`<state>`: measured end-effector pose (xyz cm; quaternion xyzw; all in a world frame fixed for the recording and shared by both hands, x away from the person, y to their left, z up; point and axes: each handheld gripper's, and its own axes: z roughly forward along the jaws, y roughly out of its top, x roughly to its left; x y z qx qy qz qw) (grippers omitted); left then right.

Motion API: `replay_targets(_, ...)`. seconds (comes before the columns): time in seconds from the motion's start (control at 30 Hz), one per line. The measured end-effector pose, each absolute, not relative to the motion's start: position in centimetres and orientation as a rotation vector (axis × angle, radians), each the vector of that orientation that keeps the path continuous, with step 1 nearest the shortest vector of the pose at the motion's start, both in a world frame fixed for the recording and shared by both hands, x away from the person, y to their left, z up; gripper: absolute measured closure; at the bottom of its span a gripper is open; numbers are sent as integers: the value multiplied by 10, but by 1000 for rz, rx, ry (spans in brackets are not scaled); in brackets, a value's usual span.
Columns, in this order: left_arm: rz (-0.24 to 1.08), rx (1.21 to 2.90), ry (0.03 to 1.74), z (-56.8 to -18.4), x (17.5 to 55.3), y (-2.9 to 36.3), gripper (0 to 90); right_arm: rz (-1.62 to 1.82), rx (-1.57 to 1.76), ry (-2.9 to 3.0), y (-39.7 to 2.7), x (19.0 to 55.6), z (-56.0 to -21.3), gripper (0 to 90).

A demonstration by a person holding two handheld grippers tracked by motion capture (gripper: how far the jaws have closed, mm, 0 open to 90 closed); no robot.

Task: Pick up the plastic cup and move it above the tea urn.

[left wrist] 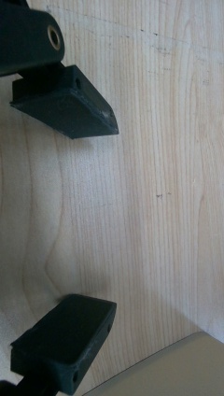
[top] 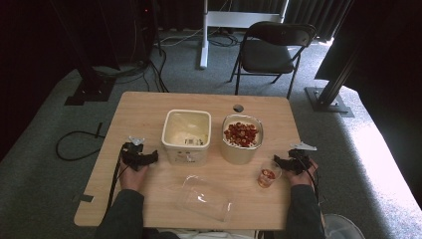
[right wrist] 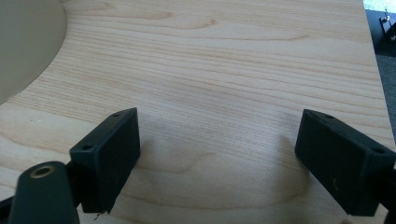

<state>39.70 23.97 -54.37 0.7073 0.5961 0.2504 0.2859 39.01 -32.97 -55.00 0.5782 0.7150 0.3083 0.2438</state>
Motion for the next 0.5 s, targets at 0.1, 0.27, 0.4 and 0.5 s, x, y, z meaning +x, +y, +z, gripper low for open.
replay_targets(0.1,659,1907,1582,-543,397,241,150,842,1579,1953,-330,390,-550,136)
replay_targets(0.27,630,1947,1543,-542,398,245,150,844,1578,1954,-330,390,-550,140)
replay_targets(0.4,620,1961,1531,-541,398,247,160,845,1578,1953,-329,389,-550,146)
replay_targets(0.5,618,1958,1528,-540,397,249,197,845,1578,1954,-329,389,-550,146)
